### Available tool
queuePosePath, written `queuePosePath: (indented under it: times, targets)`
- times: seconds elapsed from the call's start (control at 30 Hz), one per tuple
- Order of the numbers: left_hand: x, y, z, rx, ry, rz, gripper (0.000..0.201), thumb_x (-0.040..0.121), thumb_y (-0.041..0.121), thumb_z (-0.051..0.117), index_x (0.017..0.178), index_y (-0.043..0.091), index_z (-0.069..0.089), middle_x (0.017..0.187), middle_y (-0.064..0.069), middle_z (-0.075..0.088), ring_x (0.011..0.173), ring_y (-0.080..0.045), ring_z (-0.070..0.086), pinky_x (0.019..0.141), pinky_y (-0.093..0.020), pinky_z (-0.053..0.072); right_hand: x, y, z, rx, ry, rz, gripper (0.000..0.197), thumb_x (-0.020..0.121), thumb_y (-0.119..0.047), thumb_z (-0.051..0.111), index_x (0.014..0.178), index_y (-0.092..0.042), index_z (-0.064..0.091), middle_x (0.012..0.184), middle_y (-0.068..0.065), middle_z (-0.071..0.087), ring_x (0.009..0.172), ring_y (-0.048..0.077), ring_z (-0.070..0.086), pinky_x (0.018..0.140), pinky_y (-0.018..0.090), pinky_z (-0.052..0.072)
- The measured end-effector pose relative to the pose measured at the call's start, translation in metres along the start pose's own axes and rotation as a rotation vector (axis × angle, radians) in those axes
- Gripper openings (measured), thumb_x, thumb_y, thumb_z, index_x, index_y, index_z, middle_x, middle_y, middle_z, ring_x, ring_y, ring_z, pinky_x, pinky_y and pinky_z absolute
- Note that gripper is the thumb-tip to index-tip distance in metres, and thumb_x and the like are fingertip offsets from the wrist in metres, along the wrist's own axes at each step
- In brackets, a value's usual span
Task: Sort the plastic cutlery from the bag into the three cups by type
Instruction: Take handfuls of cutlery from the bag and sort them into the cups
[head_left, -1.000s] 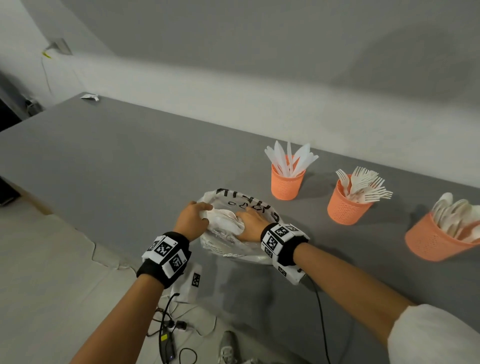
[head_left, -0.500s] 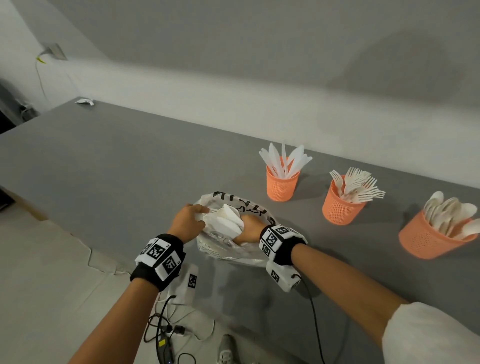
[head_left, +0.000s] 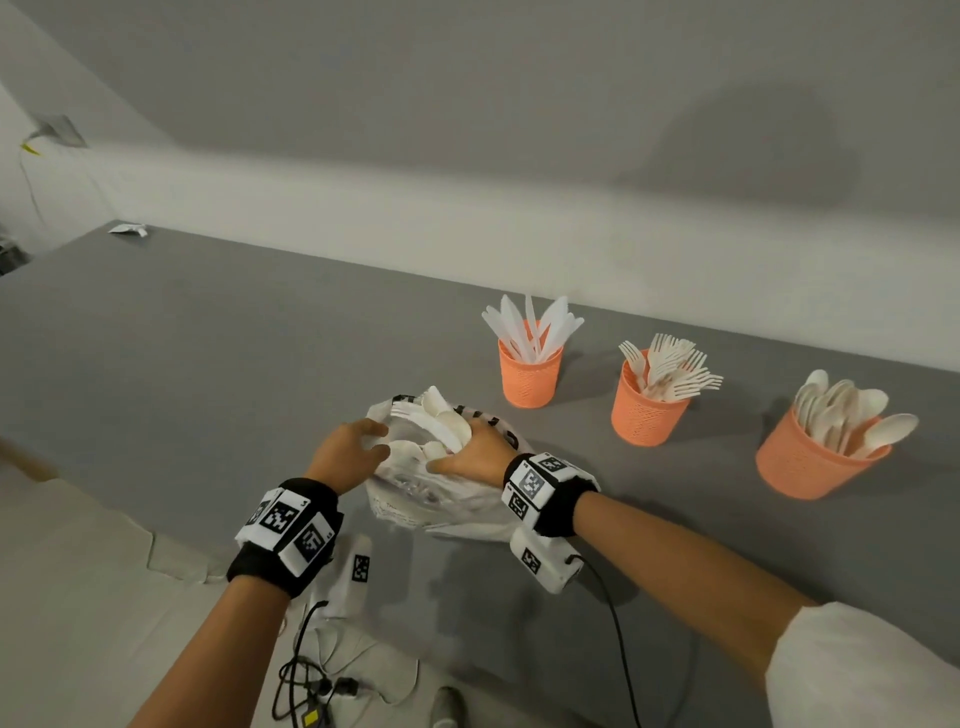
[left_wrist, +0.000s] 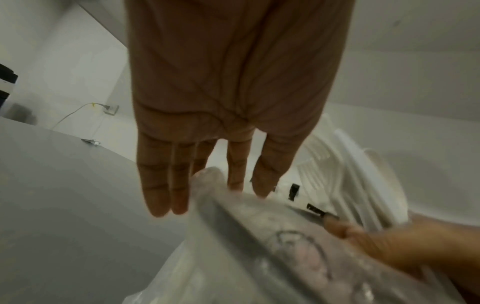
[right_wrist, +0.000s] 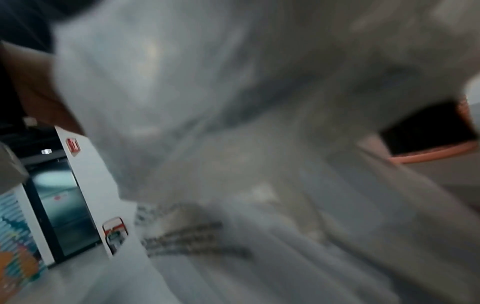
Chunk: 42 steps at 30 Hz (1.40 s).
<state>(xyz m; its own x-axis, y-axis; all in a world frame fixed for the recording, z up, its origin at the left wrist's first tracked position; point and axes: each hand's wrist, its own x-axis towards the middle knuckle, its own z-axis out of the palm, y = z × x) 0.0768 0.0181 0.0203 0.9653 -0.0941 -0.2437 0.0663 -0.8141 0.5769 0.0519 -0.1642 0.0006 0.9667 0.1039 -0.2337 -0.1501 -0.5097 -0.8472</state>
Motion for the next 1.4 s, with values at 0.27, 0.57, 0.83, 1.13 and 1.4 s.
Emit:
queuePosePath:
  times: [0.27,0.57,0.83,1.13,1.4]
  targets:
    - [-0.021,0.076,-0.005,-0.386,0.355,0.246,0.021,0.094,0.014,0.050,0.108,0.005,0.062,0.105,-0.010,0.062,0.097,-0.023,0.059,0.083,-0.030,0.047,-0.012,-0.036,-0.058,0.557,0.279,-0.083,0.035,0.082,0.005,0.055,0.062,-0.019,0.041,0.055,-0.004,0.039,0.042,0.004,0.038,0.044,0.015,0.035]
    - [-0.041,0.148,0.082,-1.253,-0.469,-0.256,0.039,0.100,0.034,0.030,0.096,0.003,0.054,0.091,-0.015,0.058,0.079,-0.024,0.058,0.075,-0.033,0.050,-0.055,-0.002,-0.121,0.844,0.559,-0.150,0.031,0.084,0.008,0.054,0.067,-0.018,0.048,0.043,-0.013,0.049,0.037,-0.002,0.042,0.041,0.014,0.034]
    - [-0.063,0.210,0.138,-1.376,-0.852,-0.297,0.064,0.096,0.053,0.019,0.104,0.002,0.056,0.075,-0.010,0.071,0.081,-0.022,0.062,0.070,-0.035,0.054,-0.099,0.049,-0.126,0.814,0.760,-0.030,0.013,0.083,0.000,0.062,0.093,-0.009,0.060,0.073,0.006,0.058,0.060,0.012,0.054,0.053,0.017,0.049]
    - [-0.060,0.254,0.174,-0.790,-0.681,0.345,0.048,0.071,0.040,0.073,0.106,0.010,0.060,0.084,-0.005,0.069,0.066,-0.019,0.063,0.051,-0.025,0.051,-0.136,0.089,-0.154,0.622,0.604,0.150,0.030,0.096,-0.004,0.036,0.073,-0.021,0.043,0.042,-0.014,0.047,0.029,-0.003,0.044,0.033,0.008,0.032]
    - [-0.062,0.270,0.191,-0.856,-0.649,0.242,0.008,0.084,0.012,0.064,0.078,0.007,0.066,0.070,-0.001,0.073,0.061,-0.010,0.068,0.056,-0.022,0.055,-0.161,0.102,-0.170,0.720,0.212,0.215,0.025,0.089,0.004,0.044,0.068,-0.010,0.046,0.038,-0.006,0.041,0.035,0.004,0.040,0.042,0.016,0.035]
